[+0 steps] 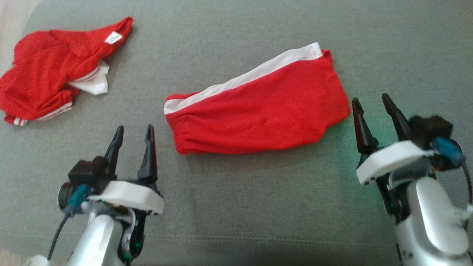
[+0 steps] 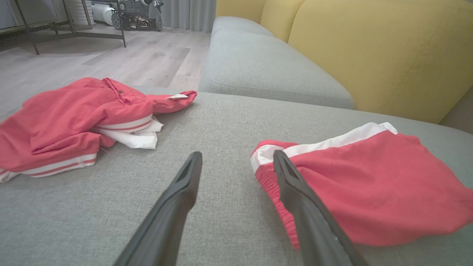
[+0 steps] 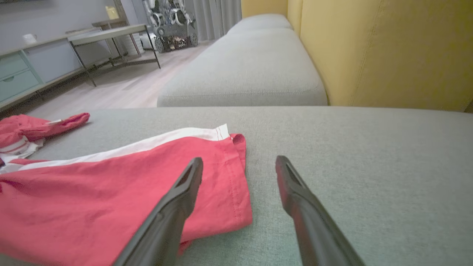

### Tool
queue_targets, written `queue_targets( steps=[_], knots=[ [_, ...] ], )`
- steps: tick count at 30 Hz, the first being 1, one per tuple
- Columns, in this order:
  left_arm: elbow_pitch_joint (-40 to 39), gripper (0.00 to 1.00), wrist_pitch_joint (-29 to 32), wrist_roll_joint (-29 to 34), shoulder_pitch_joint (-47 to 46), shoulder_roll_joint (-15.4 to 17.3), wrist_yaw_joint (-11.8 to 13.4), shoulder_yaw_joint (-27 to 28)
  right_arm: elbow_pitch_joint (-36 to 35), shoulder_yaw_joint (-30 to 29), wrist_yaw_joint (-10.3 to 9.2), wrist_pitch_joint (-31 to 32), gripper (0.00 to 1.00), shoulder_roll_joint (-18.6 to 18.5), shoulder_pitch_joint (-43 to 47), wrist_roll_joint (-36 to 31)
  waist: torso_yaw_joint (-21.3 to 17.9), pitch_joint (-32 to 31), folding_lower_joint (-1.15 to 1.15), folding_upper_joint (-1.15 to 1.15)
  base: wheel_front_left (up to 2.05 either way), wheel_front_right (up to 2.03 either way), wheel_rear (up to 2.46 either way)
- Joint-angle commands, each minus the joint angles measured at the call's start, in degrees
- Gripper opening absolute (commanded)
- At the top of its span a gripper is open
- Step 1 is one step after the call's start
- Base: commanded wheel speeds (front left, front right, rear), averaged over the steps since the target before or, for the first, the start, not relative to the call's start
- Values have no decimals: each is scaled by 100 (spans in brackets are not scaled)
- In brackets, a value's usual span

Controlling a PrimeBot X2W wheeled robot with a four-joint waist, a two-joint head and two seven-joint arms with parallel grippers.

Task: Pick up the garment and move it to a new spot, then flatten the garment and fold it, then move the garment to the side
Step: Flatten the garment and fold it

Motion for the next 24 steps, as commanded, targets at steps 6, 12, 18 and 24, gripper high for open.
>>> queue_targets(
  steps=[6,12,18,24],
  knots=[
    [-198,100,-47,77,-617,-49,-90,60,711,116,-4,658,100,-127,-1105,46,344,477,0,0,0,0,0],
    [-85,100,-69,94,-826,-212,-192,3,1581,106,-4,1448,100,-235,-1810,161,537,714,0,0,0,0,0],
    [-62,100,-76,147,-883,-301,-253,69,1965,212,-4,2060,100,-297,-2124,332,571,797,0,0,0,0,0],
    [-85,100,-78,239,-877,-355,-319,167,1974,137,-4,2102,0,-202,-2007,557,490,803,0,0,0,0,0]
  ],
)
